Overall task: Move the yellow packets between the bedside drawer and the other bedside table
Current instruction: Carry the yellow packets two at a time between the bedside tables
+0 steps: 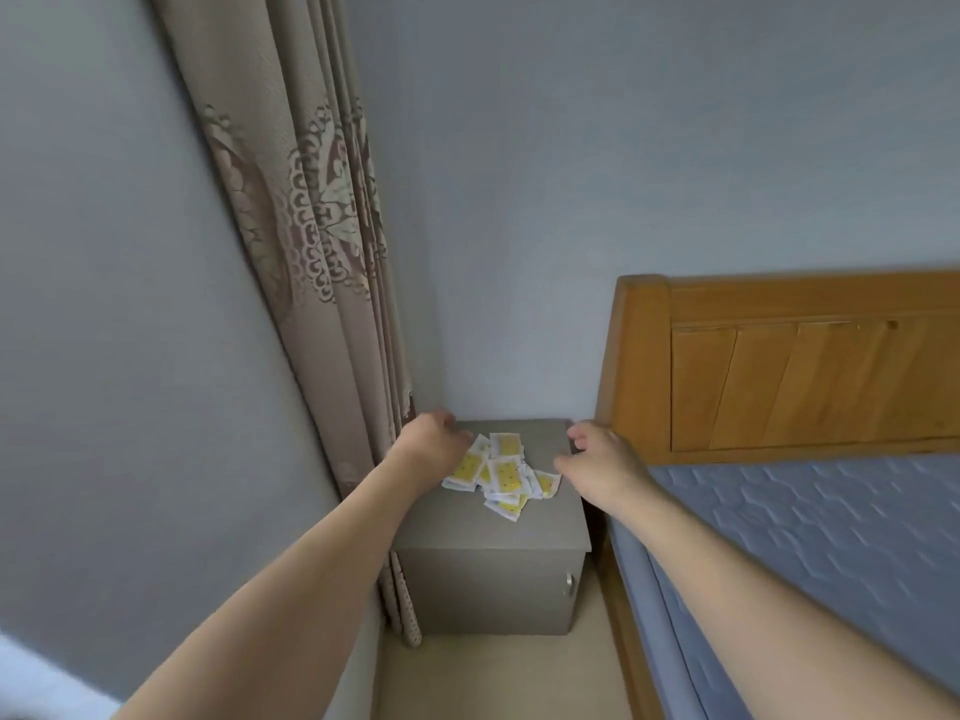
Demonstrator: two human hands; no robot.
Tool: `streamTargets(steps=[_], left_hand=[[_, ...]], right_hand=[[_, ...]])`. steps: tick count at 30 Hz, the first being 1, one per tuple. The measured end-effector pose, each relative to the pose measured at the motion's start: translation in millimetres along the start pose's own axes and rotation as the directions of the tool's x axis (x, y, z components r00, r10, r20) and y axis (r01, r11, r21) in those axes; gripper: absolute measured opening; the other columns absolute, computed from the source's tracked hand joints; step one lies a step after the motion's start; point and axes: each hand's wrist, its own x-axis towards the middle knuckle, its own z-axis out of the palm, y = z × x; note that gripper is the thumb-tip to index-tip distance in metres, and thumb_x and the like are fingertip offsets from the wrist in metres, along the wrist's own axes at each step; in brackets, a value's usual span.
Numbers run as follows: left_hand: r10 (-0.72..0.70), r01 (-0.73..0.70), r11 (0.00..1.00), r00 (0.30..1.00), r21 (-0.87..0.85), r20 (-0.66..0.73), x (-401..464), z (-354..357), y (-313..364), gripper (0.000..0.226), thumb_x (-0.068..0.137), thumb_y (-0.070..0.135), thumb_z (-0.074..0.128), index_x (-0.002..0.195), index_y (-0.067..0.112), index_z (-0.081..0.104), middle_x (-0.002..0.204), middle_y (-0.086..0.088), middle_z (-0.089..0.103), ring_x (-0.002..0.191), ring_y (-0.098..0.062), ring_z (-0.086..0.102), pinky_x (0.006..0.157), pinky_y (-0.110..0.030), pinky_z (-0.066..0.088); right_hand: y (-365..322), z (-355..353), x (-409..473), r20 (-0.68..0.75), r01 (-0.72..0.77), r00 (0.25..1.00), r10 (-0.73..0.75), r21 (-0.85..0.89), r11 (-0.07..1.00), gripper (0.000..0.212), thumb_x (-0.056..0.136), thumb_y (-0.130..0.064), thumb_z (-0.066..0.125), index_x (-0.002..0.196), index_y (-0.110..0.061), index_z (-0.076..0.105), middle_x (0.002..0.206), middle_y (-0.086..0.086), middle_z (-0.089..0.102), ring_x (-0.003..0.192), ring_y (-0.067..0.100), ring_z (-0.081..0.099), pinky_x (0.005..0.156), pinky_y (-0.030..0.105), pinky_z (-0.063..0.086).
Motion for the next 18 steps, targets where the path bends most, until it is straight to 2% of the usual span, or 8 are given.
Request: streamTargets(steps=[2, 6, 10, 12, 15, 16, 18], left_hand=[[-0.034, 0.034, 0.999, 0.999, 0.004, 0.021, 57, 16, -2, 0.043, 0.095, 0.028, 0.054, 0.134, 0.01, 0.053, 0.127, -0.01, 0.059, 0.108, -0.026, 0.057, 0.083, -0.026, 0.045], [-0.109, 0.109, 0.994, 0.993, 0.016, 0.042, 149, 40, -23, 0.045, 0.093, 0.028, 0.055, 0.135, 0.013, 0.05, 0.131, -0.007, 0.056, 0.106, -0.021, 0.052, 0.084, -0.025, 0.04], [-0.176, 0.175, 0.984, 0.981, 0.027, 0.082, 253, 75, -62, 0.03, 0.091, 0.024, 0.055, 0.119, 0.012, 0.054, 0.119, -0.008, 0.059, 0.095, -0.021, 0.053, 0.072, -0.026, 0.037], [-0.213, 0.213, 0.977, 0.972, 0.016, 0.103, 305, 101, -86, 0.029, 0.091, 0.026, 0.056, 0.115, 0.01, 0.056, 0.115, -0.008, 0.061, 0.1, -0.025, 0.058, 0.072, -0.028, 0.04], [-0.258, 0.257, 0.966, 0.955, 0.031, 0.146, 382, 158, -130, 0.041, 0.088, 0.032, 0.062, 0.121, 0.008, 0.057, 0.117, -0.007, 0.062, 0.106, -0.026, 0.06, 0.079, -0.029, 0.046], [-0.276, 0.274, 0.961, 0.946, 0.036, 0.167, 405, 181, -147, 0.048, 0.087, 0.035, 0.064, 0.125, 0.008, 0.055, 0.12, -0.007, 0.062, 0.107, -0.025, 0.06, 0.079, -0.028, 0.047], [-0.316, 0.307, 0.949, 0.933, 0.079, 0.174, 447, 227, -181, 0.062, 0.085, 0.044, 0.066, 0.133, 0.009, 0.05, 0.128, -0.008, 0.058, 0.114, -0.027, 0.058, 0.08, -0.026, 0.043]], right_hand=[[10, 10, 59, 0.016, -0.028, 0.999, 0.028, -0.003, 1.0, 0.056, 0.091, -0.025, 0.057, 0.143, -0.011, 0.043, 0.14, 0.007, 0.05, 0.12, 0.022, 0.054, 0.09, 0.027, 0.044], [29, 45, 158, 0.085, -0.102, 0.991, 0.103, -0.013, 0.995, 0.049, 0.091, -0.023, 0.055, 0.136, -0.006, 0.046, 0.135, 0.012, 0.051, 0.119, 0.028, 0.053, 0.093, 0.031, 0.046], [61, 101, 261, 0.161, -0.211, 0.963, 0.215, -0.043, 0.977, 0.043, 0.088, -0.021, 0.056, 0.128, -0.005, 0.05, 0.123, 0.01, 0.056, 0.1, 0.022, 0.057, 0.08, 0.028, 0.048], [80, 135, 309, 0.177, -0.264, 0.945, 0.275, -0.084, 0.961, 0.04, 0.087, -0.019, 0.057, 0.124, -0.007, 0.052, 0.121, 0.009, 0.057, 0.1, 0.023, 0.058, 0.076, 0.028, 0.047], [115, 198, 375, 0.18, -0.328, 0.921, 0.345, -0.118, 0.937, 0.033, 0.085, -0.02, 0.06, 0.115, -0.008, 0.054, 0.109, 0.007, 0.058, 0.089, 0.024, 0.06, 0.069, 0.03, 0.047], [129, 223, 394, 0.173, -0.346, 0.915, 0.365, -0.129, 0.929, 0.032, 0.085, -0.023, 0.06, 0.113, -0.009, 0.054, 0.111, 0.007, 0.057, 0.089, 0.023, 0.058, 0.068, 0.03, 0.047], [156, 269, 430, 0.155, -0.384, 0.9, 0.407, -0.159, 0.91, 0.038, 0.087, -0.03, 0.06, 0.118, -0.011, 0.05, 0.12, 0.008, 0.051, 0.104, 0.027, 0.057, 0.077, 0.032, 0.047]])
